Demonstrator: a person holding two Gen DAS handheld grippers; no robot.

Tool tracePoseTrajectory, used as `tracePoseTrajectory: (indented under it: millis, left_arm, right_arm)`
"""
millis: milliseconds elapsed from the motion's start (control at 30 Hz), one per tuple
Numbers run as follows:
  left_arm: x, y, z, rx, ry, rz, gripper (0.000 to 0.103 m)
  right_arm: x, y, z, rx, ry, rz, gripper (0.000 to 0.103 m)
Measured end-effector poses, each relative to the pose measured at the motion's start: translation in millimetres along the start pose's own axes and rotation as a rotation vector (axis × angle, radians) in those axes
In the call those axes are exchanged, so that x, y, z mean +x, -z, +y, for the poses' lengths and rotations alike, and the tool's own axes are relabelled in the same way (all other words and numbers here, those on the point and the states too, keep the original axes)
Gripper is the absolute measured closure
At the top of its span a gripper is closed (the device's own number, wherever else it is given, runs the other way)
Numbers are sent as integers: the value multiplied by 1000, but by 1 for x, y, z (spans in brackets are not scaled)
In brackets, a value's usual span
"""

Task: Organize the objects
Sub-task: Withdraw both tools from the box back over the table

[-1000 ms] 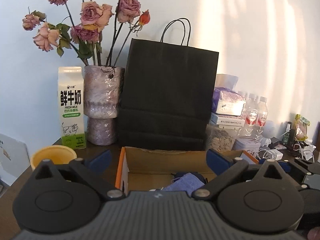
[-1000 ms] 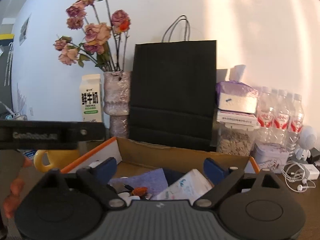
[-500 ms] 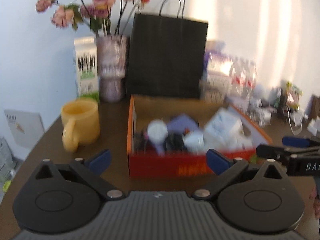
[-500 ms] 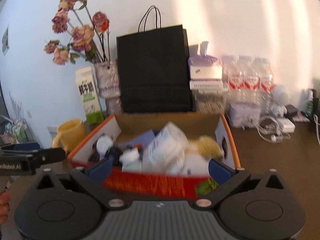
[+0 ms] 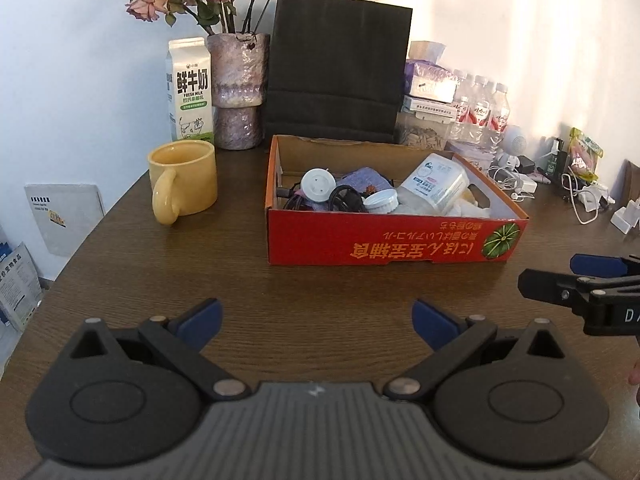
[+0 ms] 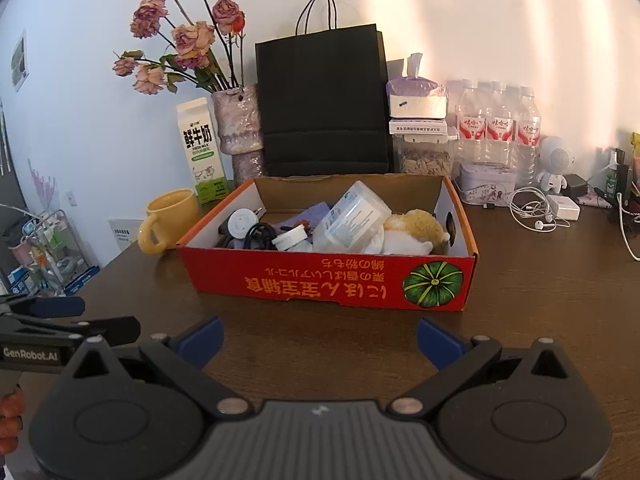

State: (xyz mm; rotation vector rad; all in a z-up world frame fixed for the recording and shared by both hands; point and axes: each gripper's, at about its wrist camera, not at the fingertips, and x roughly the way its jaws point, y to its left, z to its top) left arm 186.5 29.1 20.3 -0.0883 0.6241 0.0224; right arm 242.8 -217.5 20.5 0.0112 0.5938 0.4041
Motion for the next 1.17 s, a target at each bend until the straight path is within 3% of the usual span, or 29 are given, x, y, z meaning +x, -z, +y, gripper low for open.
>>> tracePoseTrajectory:
  millis: [1167]
  left_arm:
    - [-15, 0, -2, 2, -11, -43, 0]
  right_arm:
    - [-10, 1, 1, -3, 4, -5, 0]
